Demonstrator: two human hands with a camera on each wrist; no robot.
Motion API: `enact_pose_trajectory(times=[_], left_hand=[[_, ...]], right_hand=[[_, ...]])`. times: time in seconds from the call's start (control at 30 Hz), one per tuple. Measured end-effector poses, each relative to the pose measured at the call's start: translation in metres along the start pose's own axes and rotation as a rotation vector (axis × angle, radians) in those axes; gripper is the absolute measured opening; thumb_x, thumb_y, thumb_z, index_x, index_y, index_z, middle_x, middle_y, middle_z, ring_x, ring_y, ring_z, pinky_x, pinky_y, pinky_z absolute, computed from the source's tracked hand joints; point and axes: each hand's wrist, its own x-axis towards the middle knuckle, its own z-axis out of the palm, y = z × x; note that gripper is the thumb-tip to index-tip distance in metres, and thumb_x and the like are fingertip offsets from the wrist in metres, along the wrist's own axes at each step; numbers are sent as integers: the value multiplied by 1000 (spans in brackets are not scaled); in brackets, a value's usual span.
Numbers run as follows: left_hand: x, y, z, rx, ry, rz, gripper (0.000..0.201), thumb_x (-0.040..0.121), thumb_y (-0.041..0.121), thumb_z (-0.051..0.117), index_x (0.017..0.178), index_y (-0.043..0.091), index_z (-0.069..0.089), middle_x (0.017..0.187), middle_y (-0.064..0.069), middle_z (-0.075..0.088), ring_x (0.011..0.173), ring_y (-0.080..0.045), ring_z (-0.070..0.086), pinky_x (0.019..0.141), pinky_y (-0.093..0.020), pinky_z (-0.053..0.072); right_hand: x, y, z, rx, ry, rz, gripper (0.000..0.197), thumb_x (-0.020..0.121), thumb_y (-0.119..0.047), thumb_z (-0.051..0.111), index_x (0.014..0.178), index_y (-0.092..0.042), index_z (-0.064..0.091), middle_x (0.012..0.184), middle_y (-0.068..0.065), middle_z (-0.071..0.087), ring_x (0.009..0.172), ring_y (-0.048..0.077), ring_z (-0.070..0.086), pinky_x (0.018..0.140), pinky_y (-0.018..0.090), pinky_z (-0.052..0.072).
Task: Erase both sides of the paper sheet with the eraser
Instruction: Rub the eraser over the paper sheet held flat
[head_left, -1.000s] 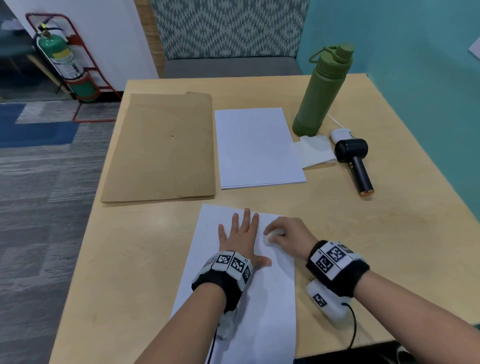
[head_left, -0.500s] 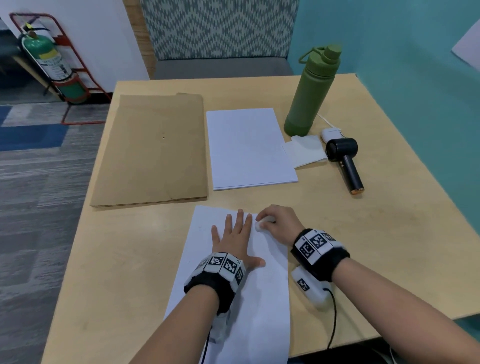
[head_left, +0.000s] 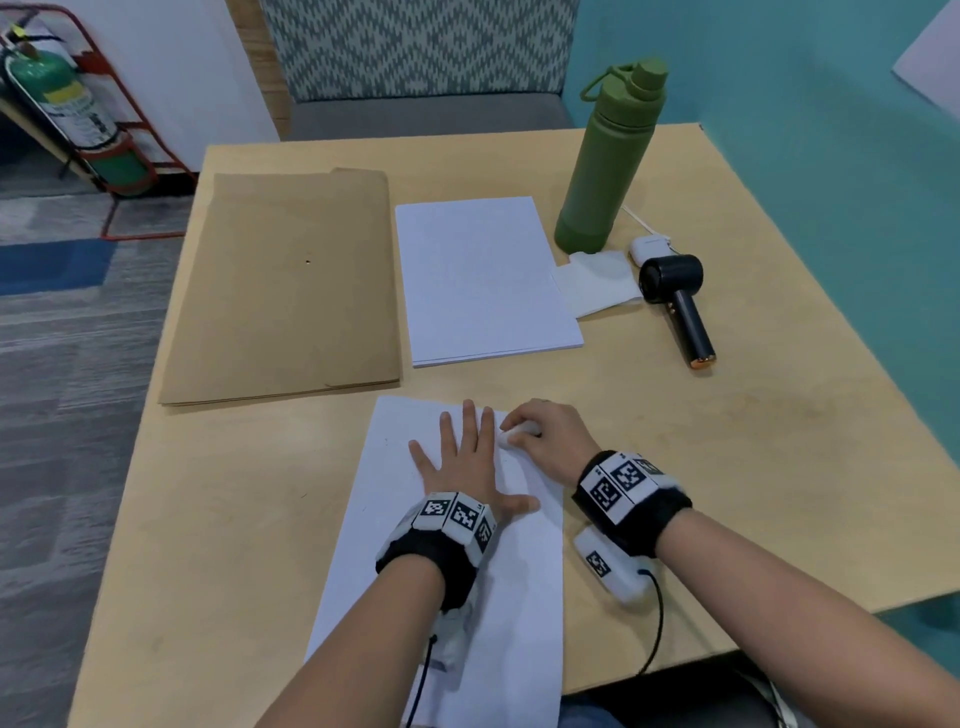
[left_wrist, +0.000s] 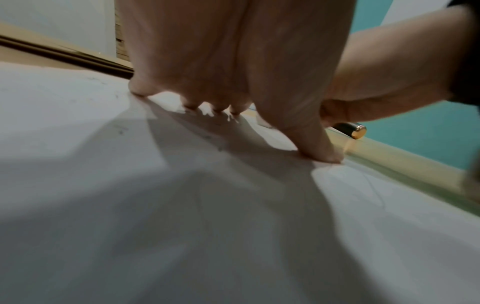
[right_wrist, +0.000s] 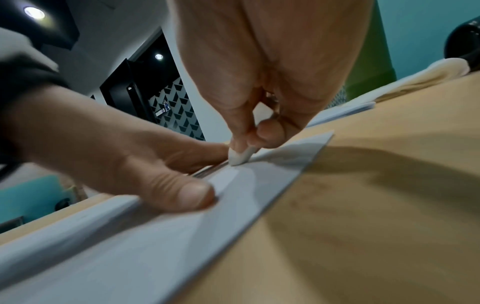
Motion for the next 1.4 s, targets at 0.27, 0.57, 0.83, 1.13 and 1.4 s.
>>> enact_pose_trajectory(times=[0.27,0.57,0.83,1.13,1.4], left_hand=[[-1,1,-1,8,-16,7,117,75,72,53,144,21,-27,151,1,-36,140,-28,-29,107,-64,-11],[-2,3,-2,6,-32,-11,118,75,72,54,143,22,-29,150,2,-37,140,-27,-30,107,-63,-13],[-1,2,-1,22,-31,-5,118,75,73,53,144,21,-28,150,2,-37,140,-28,-29,107,-64,-11],[1,0,1,26,-11,-5,119,74,74,52,143,21,-29,150,1,-37,140,-28,-29,107,-64,-11],[-2,3,1,21,-2,-8,118,74,74,52,144,22,-28,151,2,-36,140,-27,-29,107,-63,-11]], right_hand=[[-3,4,-6,-54,-87,-37,15,82,-5,59,94,-6,68,104,11,66,100,22,58,79,15,35],[-26,22,-9,-33,-141,-33,12,81,-8,62,90,-10,69,99,6,68,87,11,55,69,2,36],[-8,12,-8,22,-21,-23,16,82,-4,58,94,-5,68,102,8,66,92,14,55,70,5,33],[6,-6,-4,-3,-44,-45,17,80,-5,60,95,-4,69,102,14,66,98,24,58,72,14,33],[-21,8,-1,-13,-186,-3,14,78,-11,66,91,-10,70,100,5,68,88,10,56,66,4,38]])
